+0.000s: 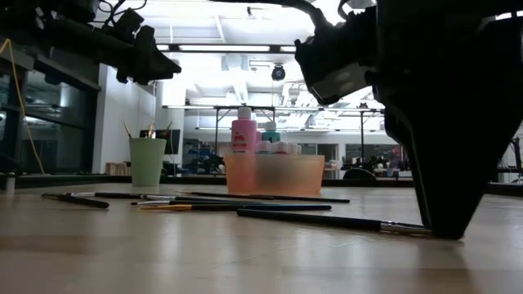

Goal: Pick & Place Paint Supplies
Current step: Put the white paintbrush into the cup

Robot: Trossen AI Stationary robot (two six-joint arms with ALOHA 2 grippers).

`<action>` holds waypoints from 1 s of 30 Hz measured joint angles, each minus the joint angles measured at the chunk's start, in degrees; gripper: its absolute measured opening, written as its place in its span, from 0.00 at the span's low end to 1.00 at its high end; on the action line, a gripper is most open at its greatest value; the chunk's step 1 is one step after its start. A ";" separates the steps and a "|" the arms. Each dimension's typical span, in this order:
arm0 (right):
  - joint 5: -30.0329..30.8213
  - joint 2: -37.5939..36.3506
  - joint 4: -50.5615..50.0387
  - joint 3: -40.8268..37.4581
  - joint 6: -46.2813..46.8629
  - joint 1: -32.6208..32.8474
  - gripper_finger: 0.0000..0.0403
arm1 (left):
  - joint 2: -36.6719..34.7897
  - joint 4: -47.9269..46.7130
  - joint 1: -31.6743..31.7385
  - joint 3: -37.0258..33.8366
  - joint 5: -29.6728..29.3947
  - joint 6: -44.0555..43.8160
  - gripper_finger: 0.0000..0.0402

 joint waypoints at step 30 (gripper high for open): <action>5.73 0.20 3.66 -0.26 -4.31 4.85 0.28 | 0.00 0.00 0.00 0.00 -0.09 -0.17 0.53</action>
